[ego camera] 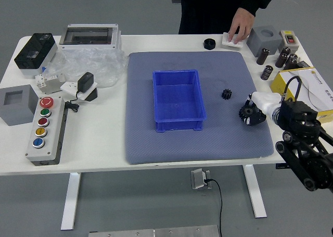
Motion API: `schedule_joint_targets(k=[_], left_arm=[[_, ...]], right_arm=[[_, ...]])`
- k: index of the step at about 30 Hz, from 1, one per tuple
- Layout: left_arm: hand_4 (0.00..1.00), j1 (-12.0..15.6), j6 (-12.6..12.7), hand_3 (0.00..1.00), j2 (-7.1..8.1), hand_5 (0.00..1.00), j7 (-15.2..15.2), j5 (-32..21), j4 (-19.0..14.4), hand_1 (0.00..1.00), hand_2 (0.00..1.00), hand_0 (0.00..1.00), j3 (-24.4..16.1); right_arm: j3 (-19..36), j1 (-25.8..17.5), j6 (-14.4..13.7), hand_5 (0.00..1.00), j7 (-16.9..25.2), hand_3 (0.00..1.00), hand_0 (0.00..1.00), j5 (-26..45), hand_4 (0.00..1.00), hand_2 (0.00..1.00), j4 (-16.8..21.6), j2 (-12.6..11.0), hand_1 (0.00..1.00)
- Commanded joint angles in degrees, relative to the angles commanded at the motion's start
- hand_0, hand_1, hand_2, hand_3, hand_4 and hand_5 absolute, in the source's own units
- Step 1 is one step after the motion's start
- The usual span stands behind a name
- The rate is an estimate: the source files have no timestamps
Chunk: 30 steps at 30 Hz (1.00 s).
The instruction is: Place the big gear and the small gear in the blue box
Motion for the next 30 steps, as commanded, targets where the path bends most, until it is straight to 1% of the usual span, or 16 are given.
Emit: schedule_joint_targets(k=[2, 13, 18, 20, 30], left_arm=[[0.545, 0.01, 0.00, 0.664, 0.00, 0.224, -0.01, -0.03, 0.00, 0.744, 0.727, 0.778, 0.04], [0.545, 0.02, -0.01, 0.663, -0.01, 0.224, -0.02, -0.12, 0.00, 0.743, 0.727, 0.778, 0.02], [0.545, 0.00, 0.01, 0.664, 0.04, 0.223, -0.03, -0.26, 0.00, 0.744, 0.728, 0.778, 0.02], [0.545, 0.01, 0.01, 0.664, 0.07, 0.224, -0.02, -0.26, 0.00, 0.744, 0.729, 0.778, -0.02], [0.544, 0.07, -0.01, 0.663, 0.04, 0.226, 0.00, -0.30, 0.00, 0.744, 0.729, 0.778, -0.09]], right_arm=[[0.08, 0.03, -0.11, 0.173, 0.01, 0.596, 0.646, 0.00, 0.590, 0.495, 0.15, -0.02, 0.491], [1.03, 0.72, -0.37, 0.172, -0.06, 0.594, 0.646, 0.00, 0.598, 0.489, 1.84, -0.45, 0.488], [1.37, 1.23, -0.12, 0.165, -0.25, 0.594, 0.645, 0.00, 0.588, 0.488, 3.21, -0.90, 0.486], [1.58, 1.41, 0.09, 0.161, -0.37, 0.590, 0.645, 0.00, 0.569, 0.485, 4.28, -1.12, 0.488], [2.18, 2.30, 0.83, 0.165, -0.72, 0.587, 0.645, 0.00, 0.555, 0.484, 11.72, -1.60, 0.486]])
